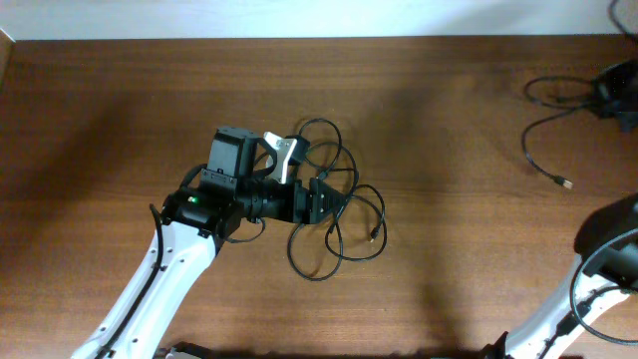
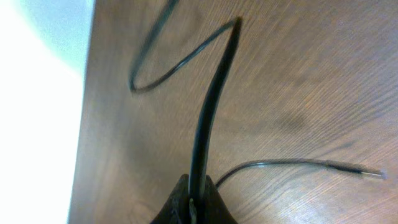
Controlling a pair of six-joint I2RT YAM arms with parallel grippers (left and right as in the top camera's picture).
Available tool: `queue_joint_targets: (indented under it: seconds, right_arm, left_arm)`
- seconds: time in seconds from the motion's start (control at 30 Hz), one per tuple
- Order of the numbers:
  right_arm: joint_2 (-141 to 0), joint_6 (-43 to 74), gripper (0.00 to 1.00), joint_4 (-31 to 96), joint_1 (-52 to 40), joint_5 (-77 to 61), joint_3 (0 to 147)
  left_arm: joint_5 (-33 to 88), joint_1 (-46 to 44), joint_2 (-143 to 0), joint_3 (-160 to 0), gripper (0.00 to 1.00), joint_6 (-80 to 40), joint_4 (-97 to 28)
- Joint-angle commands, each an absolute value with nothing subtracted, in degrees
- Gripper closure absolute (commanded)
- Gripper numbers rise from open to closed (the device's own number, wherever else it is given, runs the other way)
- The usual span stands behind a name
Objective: Untangle cables
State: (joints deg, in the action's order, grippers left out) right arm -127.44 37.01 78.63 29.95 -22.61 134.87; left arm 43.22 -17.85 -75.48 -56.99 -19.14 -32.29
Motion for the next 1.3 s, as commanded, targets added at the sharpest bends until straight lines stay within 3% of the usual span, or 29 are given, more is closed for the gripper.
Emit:
queue_joint_targets:
  seconds: [0.0,0.27,0.33,0.43,0.47,0.5,0.53,0.6,0.77,0.93,1.03,1.13,1.27]
  right_arm:
    - [-125.56,36.18,0.96,80.4,37.04,-28.38,139.22]
    - [-124.95,16.43,0.96,77.73,59.88,-30.85,139.85]
    - [-124.95,16.21,0.93,78.0,64.99,-30.89,139.83]
    - [-124.95,11.33,0.92,79.96,67.16,-30.92,139.83]
    - [-124.95,10.72,0.63,80.16,67.16,-31.11,139.83]
    - [-124.95,10.7,0.41,80.27,67.16,-31.7,139.83]
    - [-124.95,9.47,0.35,80.27,67.16,-35.18,139.83]
    - [-124.95,5.74,0.35,80.14,66.37,-46.68,139.83]
    - [-122.19,-1.37,0.35,80.73,55.11,-54.02,139.83]
    - [-113.08,-5.63,0.36,80.88,36.16,-53.32,139.83]
    - [-104.05,-7.66,0.36,84.79,30.65,-40.82,139.83]
    - [-95.44,-9.63,0.36,89.32,25.1,-38.3,139.83]
    - [-88.03,-9.63,0.36,97.23,10.13,-29.67,139.79]
  left_arm:
    - [43.66,-17.8,-75.42,-57.17,0.11,-19.0,-32.25]
    - [43.68,-17.8,-75.42,-57.17,0.12,-19.03,-32.29]
    - [43.66,-17.8,-75.42,-57.17,0.12,-19.03,-32.27]
    - [43.66,-17.8,-75.42,-57.17,0.12,-19.03,-32.27]
    - [43.66,-17.8,-75.42,-57.17,0.12,-19.03,-32.27]
    - [43.66,-17.8,-75.42,-57.17,0.12,-19.03,-32.27]
    - [43.66,-17.8,-75.42,-57.17,0.12,-19.03,-32.27]
    - [43.64,-17.8,-75.42,-57.17,0.11,-19.0,-32.23]
    - [42.41,-17.78,-75.42,-57.17,0.14,-19.0,-30.85]
    - [41.54,-11.97,-74.76,-57.71,0.16,-20.34,-21.45]
    - [43.27,-6.42,-72.62,-57.87,0.16,-20.34,-21.67]
    - [43.29,-3.18,-69.06,-57.87,0.16,-20.36,-21.91]
    - [43.64,-2.92,-61.12,-57.87,0.14,-20.29,-24.69]
